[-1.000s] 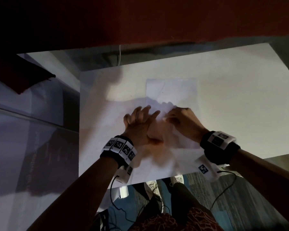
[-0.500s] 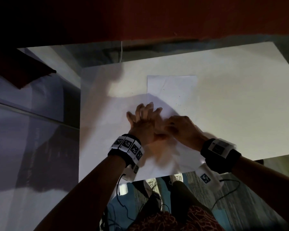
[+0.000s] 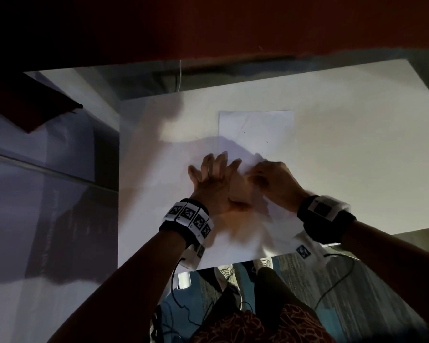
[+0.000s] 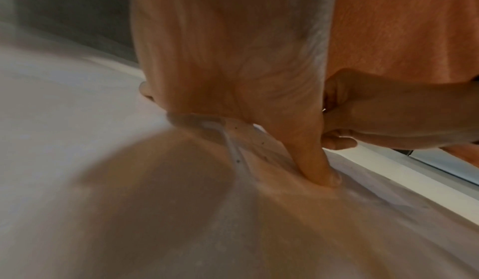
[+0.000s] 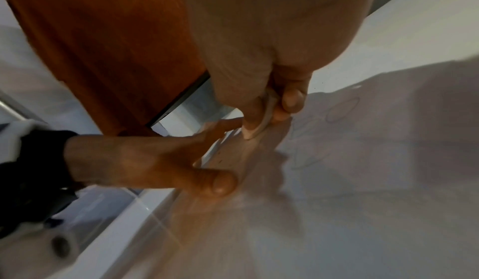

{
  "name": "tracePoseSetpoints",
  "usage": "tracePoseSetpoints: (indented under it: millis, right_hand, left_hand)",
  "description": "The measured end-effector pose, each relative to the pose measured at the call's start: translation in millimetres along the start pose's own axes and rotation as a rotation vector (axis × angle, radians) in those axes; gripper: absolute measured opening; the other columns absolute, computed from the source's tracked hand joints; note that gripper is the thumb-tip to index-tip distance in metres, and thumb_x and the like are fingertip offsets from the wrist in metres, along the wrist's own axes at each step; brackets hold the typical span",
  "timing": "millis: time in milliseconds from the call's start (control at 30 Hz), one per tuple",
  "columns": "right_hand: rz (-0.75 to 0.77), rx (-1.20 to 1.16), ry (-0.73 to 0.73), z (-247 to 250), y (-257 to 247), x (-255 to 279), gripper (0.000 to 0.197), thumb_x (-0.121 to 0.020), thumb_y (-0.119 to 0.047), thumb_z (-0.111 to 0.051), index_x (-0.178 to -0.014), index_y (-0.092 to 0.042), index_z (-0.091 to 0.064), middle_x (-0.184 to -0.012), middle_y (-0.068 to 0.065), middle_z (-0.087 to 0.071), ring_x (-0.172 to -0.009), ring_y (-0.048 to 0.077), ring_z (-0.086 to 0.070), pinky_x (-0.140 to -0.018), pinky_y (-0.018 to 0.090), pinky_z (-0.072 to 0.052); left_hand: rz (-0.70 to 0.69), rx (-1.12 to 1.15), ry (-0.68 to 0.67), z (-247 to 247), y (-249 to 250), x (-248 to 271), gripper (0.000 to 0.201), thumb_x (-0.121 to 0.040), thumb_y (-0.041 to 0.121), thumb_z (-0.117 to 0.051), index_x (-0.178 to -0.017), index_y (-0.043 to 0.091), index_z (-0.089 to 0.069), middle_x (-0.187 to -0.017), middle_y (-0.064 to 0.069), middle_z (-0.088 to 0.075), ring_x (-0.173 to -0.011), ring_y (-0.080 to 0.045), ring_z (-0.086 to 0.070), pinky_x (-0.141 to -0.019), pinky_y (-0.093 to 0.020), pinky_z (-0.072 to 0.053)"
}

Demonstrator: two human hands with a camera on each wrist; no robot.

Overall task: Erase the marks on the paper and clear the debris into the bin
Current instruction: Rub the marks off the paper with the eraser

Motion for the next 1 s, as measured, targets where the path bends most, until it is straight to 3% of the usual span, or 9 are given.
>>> tracePoseSetpoints:
  millis: [167,300,433,567,633,733,867,1000]
  right_hand:
    - [0.103,-0.023,-0.109,-9,-19,27,0.029,-0.089,-0.035,-0.051,-0.078,-0.015,-0.069,-0.072,-0.001,-0.063,-0.064,0.016,-0.057,-0.06,0.029,-0.04]
    - [-0.005,-0.019,-0.022,-2,1,0,0.036,-0.086,-0.041,-0.045,-0.08,-0.018,-0.072,-0.078,0.001,-0.068,-0.069,0.019,-0.062,-0.063,0.033,-0.047]
    - [0.114,-0.066,-0.115,-16,-22,34,0.036,-0.091,-0.038,-0.048,-0.079,-0.014,-0.071,-0.074,0.0,-0.065,-0.064,0.015,-0.058,-0.061,0.031,-0.044]
    - [-0.081,-0.089,-0.035,-5,5,1,0.028,-0.083,-0.038,-0.053,-0.076,-0.015,-0.069,-0.073,0.004,-0.067,-0.066,0.02,-0.062,-0.061,0.037,-0.049]
    - [-0.029,-0.059,-0.021,-9,-2,13,0.024,-0.086,-0.031,-0.055,-0.076,-0.015,-0.069,-0.072,0.002,-0.066,-0.063,0.017,-0.06,-0.06,0.035,-0.048]
    - [0.102,-0.031,-0.111,-16,-26,39,0.026,-0.088,-0.025,-0.051,-0.077,-0.011,-0.07,-0.073,0.003,-0.066,-0.064,0.02,-0.06,-0.061,0.034,-0.044]
    - [-0.059,-0.001,-0.045,-1,0,-1,0.033,-0.083,-0.036,-0.043,-0.076,-0.017,-0.069,-0.074,0.001,-0.068,-0.066,0.022,-0.063,-0.06,0.035,-0.05]
    - [0.059,-0.006,-0.085,-8,-23,30,0.033,-0.087,-0.033,-0.046,-0.073,-0.012,-0.067,-0.069,0.003,-0.064,-0.061,0.023,-0.059,-0.057,0.035,-0.044]
  left_hand:
    - [-0.005,0.008,0.037,1,-1,-1,0.129,-0.059,0.096,-0.06,-0.158,0.044,0.005,-0.165,0.008,0.016,-0.151,-0.032,0.017,-0.112,-0.075,-0.001]
    - [-0.007,0.002,0.003,-3,-2,-2,0.129,-0.061,0.094,-0.061,-0.158,0.043,0.008,-0.165,0.009,0.021,-0.151,-0.031,0.021,-0.112,-0.075,0.004]
    - [0.009,0.013,0.029,-3,-3,-4,0.13,-0.056,0.098,-0.057,-0.157,0.046,0.006,-0.165,0.01,0.017,-0.152,-0.031,0.018,-0.113,-0.075,0.001]
    - [-0.006,0.002,0.009,-4,-3,-2,0.13,-0.059,0.096,-0.06,-0.158,0.044,0.007,-0.166,0.009,0.02,-0.152,-0.032,0.02,-0.112,-0.076,0.002]
    - [-0.004,0.016,0.006,-4,-3,-2,0.13,-0.059,0.096,-0.059,-0.158,0.045,0.007,-0.166,0.01,0.02,-0.152,-0.031,0.021,-0.112,-0.076,0.003]
    - [0.001,0.008,0.003,-3,-3,-3,0.13,-0.059,0.097,-0.058,-0.158,0.045,0.008,-0.166,0.009,0.021,-0.152,-0.032,0.021,-0.113,-0.075,0.001]
    - [-0.001,-0.008,-0.011,-3,-2,-2,0.132,-0.058,0.096,-0.06,-0.158,0.045,0.009,-0.165,0.009,0.02,-0.152,-0.033,0.02,-0.113,-0.074,0.002]
    - [0.004,0.008,-0.001,-1,-2,-1,0.13,-0.06,0.096,-0.06,-0.158,0.046,0.008,-0.165,0.01,0.02,-0.152,-0.032,0.021,-0.114,-0.074,0.003]
Point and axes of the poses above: each hand's wrist, its own x-axis away from the middle knuckle, its own z-axis out of the back of the hand, y = z × x, the point moved 8 cm from there along -x, towards the middle knuckle
